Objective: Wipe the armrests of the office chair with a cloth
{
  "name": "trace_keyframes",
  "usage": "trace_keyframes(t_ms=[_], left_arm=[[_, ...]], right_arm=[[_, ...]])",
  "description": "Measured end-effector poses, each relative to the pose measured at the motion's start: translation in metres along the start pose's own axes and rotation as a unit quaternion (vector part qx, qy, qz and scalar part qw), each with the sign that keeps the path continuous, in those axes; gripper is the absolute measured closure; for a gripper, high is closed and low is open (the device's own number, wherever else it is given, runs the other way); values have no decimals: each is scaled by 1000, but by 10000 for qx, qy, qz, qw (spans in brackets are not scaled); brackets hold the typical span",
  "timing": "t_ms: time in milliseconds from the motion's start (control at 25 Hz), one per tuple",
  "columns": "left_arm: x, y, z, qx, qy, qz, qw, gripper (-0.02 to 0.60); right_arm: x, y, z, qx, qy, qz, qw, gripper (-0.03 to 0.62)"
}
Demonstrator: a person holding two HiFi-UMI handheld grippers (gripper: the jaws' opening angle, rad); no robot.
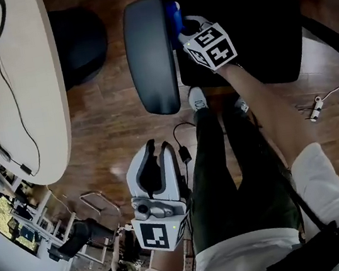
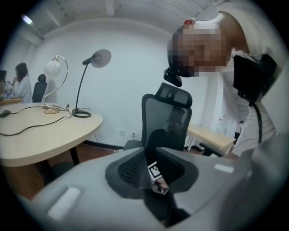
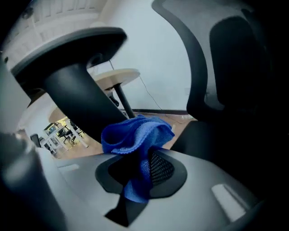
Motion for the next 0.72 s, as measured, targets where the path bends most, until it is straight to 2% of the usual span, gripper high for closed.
trace_keyframes(t_ms=[80,160,240,320,400,520,600,720], left_arm=[[2,0,-6,-77,66,-87,9999,503],[0,-5,-9,-134,152,-149,9997,503],[-8,-13,-3,-190,301,-134,9993,503],[-22,-19,13,-254,582,-91,9979,503],[-44,-23,38,-303,1034,-65,9942,503],[-84,-26,77,-327,1876,-78,9817,503],[-104,-27,105,-376,2301,-83,9724,503],[-120,-22,145,-442,2667,-151,9627,503]], right_arm=[[-10,9,9,-364,-100,-115,9992,525],[8,6,10,-362,-93,77,9993,525],[56,-5,13,-339,200,614,9973,525],[133,-11,25,-586,799,1344,9860,525],[226,-2,46,-832,1801,1912,9613,525],[343,24,81,-1078,3420,2219,9067,525],[384,39,98,-1227,3989,2260,8802,525],[400,59,121,-1389,4292,2283,8628,525]])
Point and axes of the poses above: the fingertips, and each gripper's own axes: x backward along the fingers, z to its right, y out of its underside, the point moved 5 cm from there along x, backward along the fingers, and after that the axes turned 3 degrees about y, right-handed, at the moved point
